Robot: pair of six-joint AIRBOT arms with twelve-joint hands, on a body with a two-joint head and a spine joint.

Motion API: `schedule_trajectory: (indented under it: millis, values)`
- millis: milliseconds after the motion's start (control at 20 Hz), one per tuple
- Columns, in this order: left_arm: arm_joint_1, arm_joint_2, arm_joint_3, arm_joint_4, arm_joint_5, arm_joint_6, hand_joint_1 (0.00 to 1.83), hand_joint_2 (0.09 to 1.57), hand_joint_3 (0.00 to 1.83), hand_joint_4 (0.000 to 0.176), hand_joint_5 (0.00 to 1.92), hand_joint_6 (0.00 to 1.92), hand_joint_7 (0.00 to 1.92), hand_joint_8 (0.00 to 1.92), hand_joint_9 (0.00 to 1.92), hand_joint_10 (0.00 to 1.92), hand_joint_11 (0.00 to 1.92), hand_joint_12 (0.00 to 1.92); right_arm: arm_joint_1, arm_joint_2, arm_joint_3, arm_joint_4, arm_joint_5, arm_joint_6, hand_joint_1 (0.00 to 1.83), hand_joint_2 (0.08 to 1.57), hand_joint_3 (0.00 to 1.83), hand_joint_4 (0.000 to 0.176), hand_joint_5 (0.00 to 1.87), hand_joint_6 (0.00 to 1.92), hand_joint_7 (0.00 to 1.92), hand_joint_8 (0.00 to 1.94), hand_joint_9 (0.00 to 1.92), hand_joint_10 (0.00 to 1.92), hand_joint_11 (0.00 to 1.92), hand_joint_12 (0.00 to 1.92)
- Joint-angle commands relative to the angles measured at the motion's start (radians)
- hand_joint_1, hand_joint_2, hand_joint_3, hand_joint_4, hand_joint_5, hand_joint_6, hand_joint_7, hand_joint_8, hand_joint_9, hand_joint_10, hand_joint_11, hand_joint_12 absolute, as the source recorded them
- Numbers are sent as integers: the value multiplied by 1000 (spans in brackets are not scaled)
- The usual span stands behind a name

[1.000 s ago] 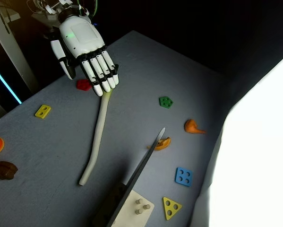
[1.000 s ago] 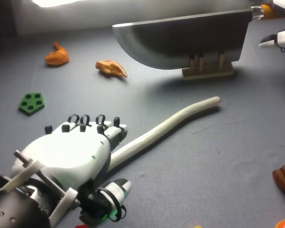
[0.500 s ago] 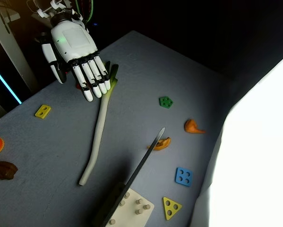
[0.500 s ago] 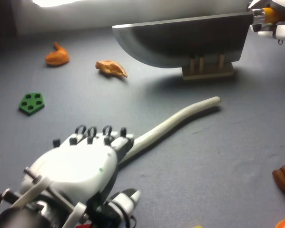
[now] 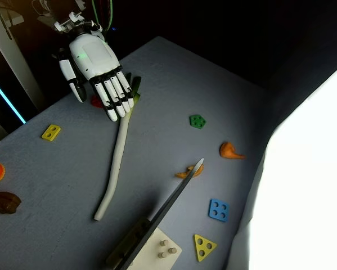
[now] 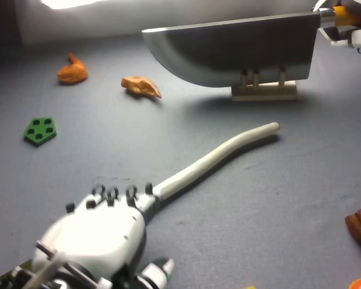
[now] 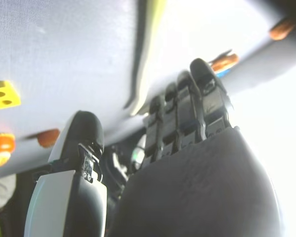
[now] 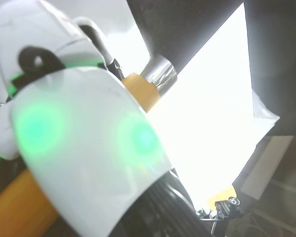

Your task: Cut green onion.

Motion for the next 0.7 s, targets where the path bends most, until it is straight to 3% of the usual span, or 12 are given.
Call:
schedule_trajectory:
  millis: [0, 100, 250, 400, 550, 600, 650]
  values:
    - [-4, -11, 6, 89, 86, -6, 735, 1334, 0, 0, 253, 19, 250, 1, 240, 11, 0, 854, 14, 10, 8, 40, 102, -2, 1580, 1174, 0, 176, 1370, 1921, 1618, 1941, 1698, 1921, 1774, 1921]
    - [4, -35, 13, 103, 105, -6, 713, 1350, 0, 0, 269, 22, 250, 2, 250, 13, 0, 864, 17, 10, 9, 40, 126, -3, 1568, 1183, 0, 176, 1406, 1921, 1612, 1941, 1675, 1921, 1753, 1921]
    - [25, -46, 18, 137, 138, -11, 628, 1386, 3, 2, 201, 1, 198, 0, 215, 2, 0, 669, 31, 10, 9, 75, 174, -57, 1546, 1211, 0, 176, 1347, 1921, 1575, 1941, 1656, 1921, 1753, 1921]
    - [56, -46, 24, 157, 170, -39, 626, 1394, 6, 0, 177, 5, 208, 3, 248, 9, 0, 773, 56, 16, 9, 100, 220, -88, 1601, 1221, 0, 176, 1374, 1921, 1581, 1941, 1637, 1921, 1721, 1921]
    - [71, -46, 38, 160, 189, -50, 637, 1380, 0, 3, 166, 3, 204, 6, 197, 5, 0, 584, 90, 25, 8, 100, 241, -88, 1604, 1218, 0, 176, 1350, 1921, 1624, 1941, 1685, 1921, 1746, 1921]
    - [73, -47, 45, 162, 189, -52, 604, 1383, 1, 9, 185, 10, 217, 8, 195, 4, 0, 576, 103, 27, 8, 95, 241, -88, 1227, 1284, 0, 0, 911, 1460, 1592, 1941, 1669, 1921, 1731, 1921]
    - [75, -48, 51, 162, 189, -55, 584, 1391, 4, 9, 185, 8, 208, 3, 179, 1, 0, 573, 115, 30, 8, 87, 241, -84, 1145, 1305, 0, 0, 812, 1393, 1578, 1941, 1656, 1921, 1706, 1921]
